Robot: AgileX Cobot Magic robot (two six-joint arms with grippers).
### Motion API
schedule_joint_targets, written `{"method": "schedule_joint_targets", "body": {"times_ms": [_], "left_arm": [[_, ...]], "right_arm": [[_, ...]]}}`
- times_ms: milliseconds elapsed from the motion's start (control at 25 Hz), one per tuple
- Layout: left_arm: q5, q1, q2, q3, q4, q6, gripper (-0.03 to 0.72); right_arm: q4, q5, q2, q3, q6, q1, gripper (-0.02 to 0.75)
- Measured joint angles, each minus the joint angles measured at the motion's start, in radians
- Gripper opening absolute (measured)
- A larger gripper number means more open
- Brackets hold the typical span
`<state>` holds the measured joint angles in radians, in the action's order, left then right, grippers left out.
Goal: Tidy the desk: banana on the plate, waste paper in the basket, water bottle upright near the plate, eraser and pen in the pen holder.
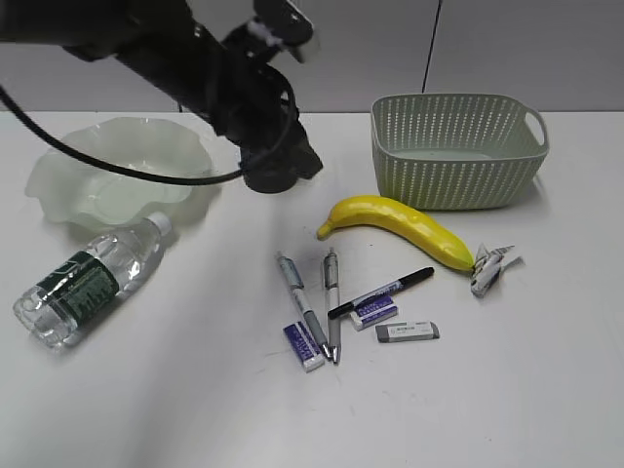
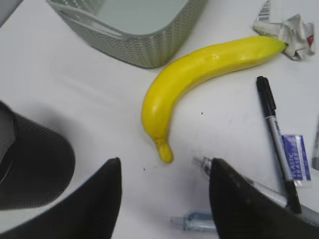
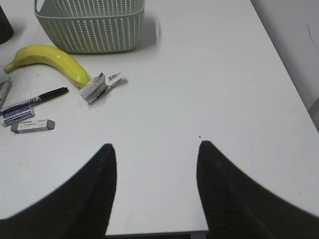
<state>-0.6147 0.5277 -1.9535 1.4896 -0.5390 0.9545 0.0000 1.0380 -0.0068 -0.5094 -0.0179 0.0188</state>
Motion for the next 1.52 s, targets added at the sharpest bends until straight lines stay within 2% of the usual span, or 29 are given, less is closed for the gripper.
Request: {"method": "schedule_joint_targets", "body": {"times_ms": [120,240,720,1000,1160,1280,1520], "left_arm": [[0.011,0.022,-0.094,0.072,0.013,0.001,0.495],[0.042,0.037,-0.177,0.124,0.020,0.001,0.521],[0.068,0.067,-0.413,0.341,0.026,0.001,0.525],[0.070,0.068,-0.473,0.382,0.044,0.001,0.524],[0.076,0.068,-0.498,0.399,0.044,0.001,0.467],[0.073,0.068,-0.505,0.404,0.041,0.001,0.321],[0.028,0.068,-0.486,0.404,0.049,0.001,0.307]], "right_arm": [[0.000,0.000,0.000,0.000,0.000,0.000,0.419],[0.000,0.000,0.000,0.000,0.000,0.000,0.419],[0.000,0.000,0.000,0.000,0.000,0.000,0.419],[0.000,0.000,0.000,0.000,0.000,0.000,0.419],[0.000,0.000,0.000,0.000,0.000,0.000,0.419],[0.000,0.000,0.000,0.000,0.001,0.000,0.419],[0.000,0.000,0.000,0.000,0.001,0.000,0.419]]}}
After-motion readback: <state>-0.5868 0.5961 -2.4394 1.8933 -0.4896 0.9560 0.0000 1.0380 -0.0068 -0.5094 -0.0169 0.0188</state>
